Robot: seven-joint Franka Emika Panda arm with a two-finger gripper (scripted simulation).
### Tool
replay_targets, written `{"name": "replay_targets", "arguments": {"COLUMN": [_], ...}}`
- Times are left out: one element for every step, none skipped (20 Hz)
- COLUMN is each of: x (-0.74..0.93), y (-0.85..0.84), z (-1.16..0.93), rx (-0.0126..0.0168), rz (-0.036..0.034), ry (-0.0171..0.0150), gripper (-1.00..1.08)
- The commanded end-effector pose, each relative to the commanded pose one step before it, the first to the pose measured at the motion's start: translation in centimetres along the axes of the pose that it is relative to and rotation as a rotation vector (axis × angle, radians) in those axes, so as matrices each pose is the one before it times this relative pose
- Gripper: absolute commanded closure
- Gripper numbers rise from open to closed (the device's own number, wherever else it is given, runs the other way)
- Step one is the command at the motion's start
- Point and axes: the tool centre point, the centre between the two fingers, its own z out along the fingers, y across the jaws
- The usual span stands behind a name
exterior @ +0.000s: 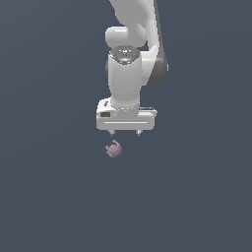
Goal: Pick up the object and move it to a goal position.
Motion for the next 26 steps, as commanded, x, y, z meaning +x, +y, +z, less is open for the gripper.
{"name": "replay_targets", "arguments": {"x": [0.0,0.029,0.082,0.135,0.179,0.211,0.196,0.143,0.089,0.044,0.012,-0.018,-0.019,-0.026,-0.026,-0.024,-0.024,-0.026,-0.031,-0.039,-0.046,-0.052,-0.055,-0.058,-0.06,-0.063], "y": [0.001,0.032,0.105,0.165,0.217,0.249,0.223,0.152,0.086,0.034,0.008,0.011,-0.053,-0.007,0.012,0.033,0.048,0.061,0.071,0.075,0.081,0.089,0.1,0.113,0.125,0.137], "z": [0.0,-0.047,-0.153,-0.241,-0.326,-0.392,-0.376,-0.282,-0.189,-0.106,-0.032,-0.013,0.076,0.092,0.1,0.118,0.139,0.163,0.191,0.223,0.254,0.283,0.309,0.334,0.36,0.387], "rx": [0.0,0.00023,0.00077,0.00121,0.00156,0.00176,0.00155,0.00104,0.0006,0.00026,0.00002,0.0,-0.00021,-0.00011,0.00001,0.00009,0.00016,0.00019,0.00018,0.00013,0.00007,0.0,-0.00007,-0.00014,-0.00024,-0.00038], "rz": [0.0,0.0004,0.00126,0.00184,0.00208,0.00176,0.00063,-0.00061,-0.00137,-0.00157,-0.00111,0.0,0.00038,0.0026,0.00454,0.00649,0.00832,0.01004,0.01165,0.0131,0.01457,0.01606,0.01762,0.01928,0.02091,0.02248], "ry": [0.0,0.0011,0.00348,0.00552,0.00737,0.00871,0.00814,0.0059,0.00374,0.00191,0.00044,0.0,-0.00131,-0.00135,-0.00116,-0.00113,-0.00118,-0.00131,-0.00157,-0.00194,-0.00229,-0.00259,-0.00281,-0.00299,-0.00318,-0.00341], "gripper": [-0.92,-0.92,-0.92,-0.92,-0.92,-0.92,-0.92,-0.92,-0.92,-0.92,-0.92,-0.92,-0.92,-0.92,-0.92,-0.92,-0.92,-0.92,-0.92,-0.92,-0.92,-0.92,-0.92,-0.92,-0.92,-0.92]}}
